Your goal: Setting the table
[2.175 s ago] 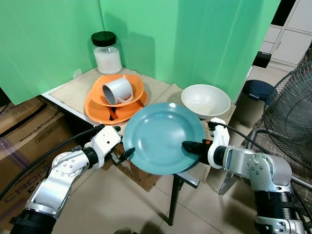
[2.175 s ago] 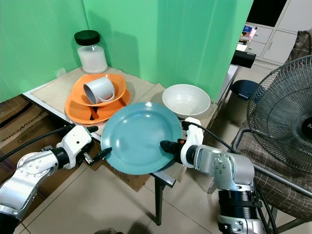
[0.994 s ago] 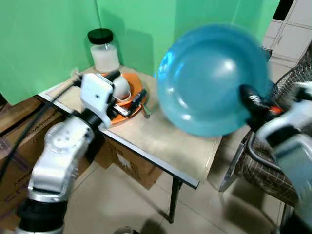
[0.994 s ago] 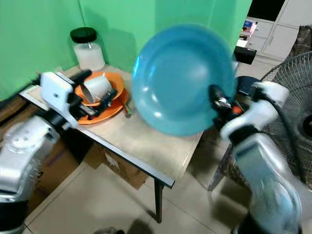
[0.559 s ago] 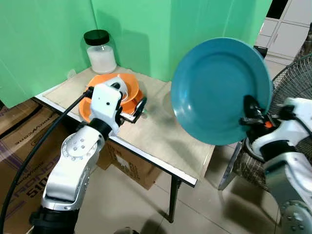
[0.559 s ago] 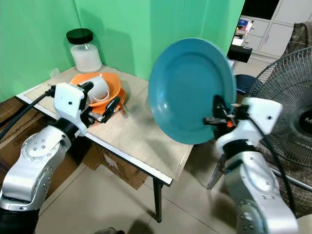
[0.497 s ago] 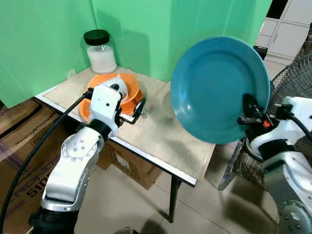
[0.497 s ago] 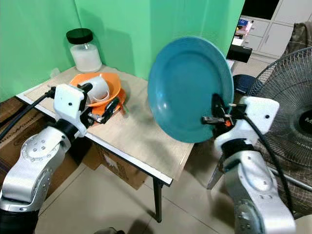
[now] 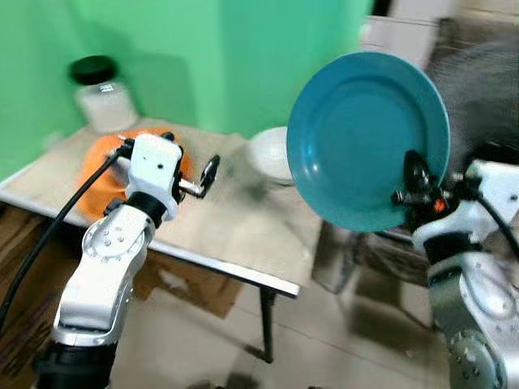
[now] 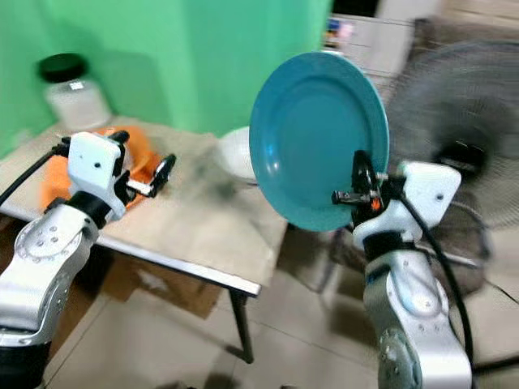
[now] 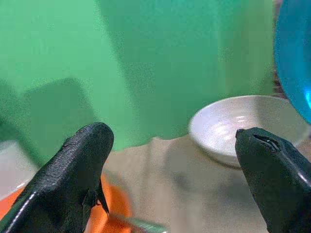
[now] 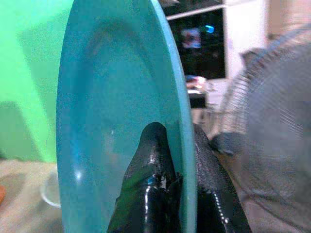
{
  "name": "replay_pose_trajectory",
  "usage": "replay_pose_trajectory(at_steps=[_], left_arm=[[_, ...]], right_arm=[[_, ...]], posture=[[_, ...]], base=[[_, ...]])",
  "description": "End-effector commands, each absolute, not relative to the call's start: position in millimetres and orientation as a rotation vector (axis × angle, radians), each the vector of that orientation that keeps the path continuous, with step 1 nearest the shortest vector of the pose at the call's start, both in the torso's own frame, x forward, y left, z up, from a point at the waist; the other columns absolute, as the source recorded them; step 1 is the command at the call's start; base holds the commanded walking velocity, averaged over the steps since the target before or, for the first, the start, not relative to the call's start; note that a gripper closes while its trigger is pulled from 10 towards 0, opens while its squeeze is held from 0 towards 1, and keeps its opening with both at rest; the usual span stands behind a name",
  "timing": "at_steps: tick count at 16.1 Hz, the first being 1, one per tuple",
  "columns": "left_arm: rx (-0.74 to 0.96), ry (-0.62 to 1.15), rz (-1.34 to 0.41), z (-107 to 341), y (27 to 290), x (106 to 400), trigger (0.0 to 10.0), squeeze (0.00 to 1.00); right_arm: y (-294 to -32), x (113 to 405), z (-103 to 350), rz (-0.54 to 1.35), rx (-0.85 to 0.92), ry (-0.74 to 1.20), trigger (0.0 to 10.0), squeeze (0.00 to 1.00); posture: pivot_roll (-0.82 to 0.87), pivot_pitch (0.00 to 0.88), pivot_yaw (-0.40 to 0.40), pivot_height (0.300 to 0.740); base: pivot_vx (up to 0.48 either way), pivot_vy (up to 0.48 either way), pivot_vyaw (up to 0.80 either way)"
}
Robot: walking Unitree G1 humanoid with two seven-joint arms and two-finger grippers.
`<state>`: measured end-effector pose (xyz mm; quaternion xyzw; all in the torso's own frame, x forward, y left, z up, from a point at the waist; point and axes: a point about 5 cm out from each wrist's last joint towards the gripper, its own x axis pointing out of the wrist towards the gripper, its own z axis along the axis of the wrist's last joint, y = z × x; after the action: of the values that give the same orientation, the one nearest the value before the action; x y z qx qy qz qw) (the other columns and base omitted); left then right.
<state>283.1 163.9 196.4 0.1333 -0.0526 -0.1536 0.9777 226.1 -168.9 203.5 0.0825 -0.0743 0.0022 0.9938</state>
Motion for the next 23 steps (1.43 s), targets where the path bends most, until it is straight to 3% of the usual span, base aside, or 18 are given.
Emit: replay_pose_trajectory(at_steps=[1, 9, 23], left_arm=[[0.268, -0.096, -0.321, 195.7, 163.6, 282.1, 10.0, 0.0], [0.222, -0.066, -0.21, 183.8, 173.0, 279.8, 10.0, 0.0], [0.181, -0.07, -0.217, 183.0, 164.7, 279.4, 10.0, 0.0]], right_arm=[[-164.8, 226.7, 206.7, 0.01, 0.177, -0.181, 10.0, 0.0], [-162.2, 237.6, 202.1, 0.032, 0.107, -0.134, 10.0, 0.0], [-155.3, 240.6, 196.9, 0.058, 0.109, -0.087, 10.0, 0.0]], posture=[[0.01, 0.0, 0.032, 0.74], [0.01, 0.0, -0.014, 0.74], [0.0, 0.0, -0.021, 0.74]], base=[[0.0, 0.0, -0.8], [0.0, 0.0, -0.8], [0.0, 0.0, -0.8]])
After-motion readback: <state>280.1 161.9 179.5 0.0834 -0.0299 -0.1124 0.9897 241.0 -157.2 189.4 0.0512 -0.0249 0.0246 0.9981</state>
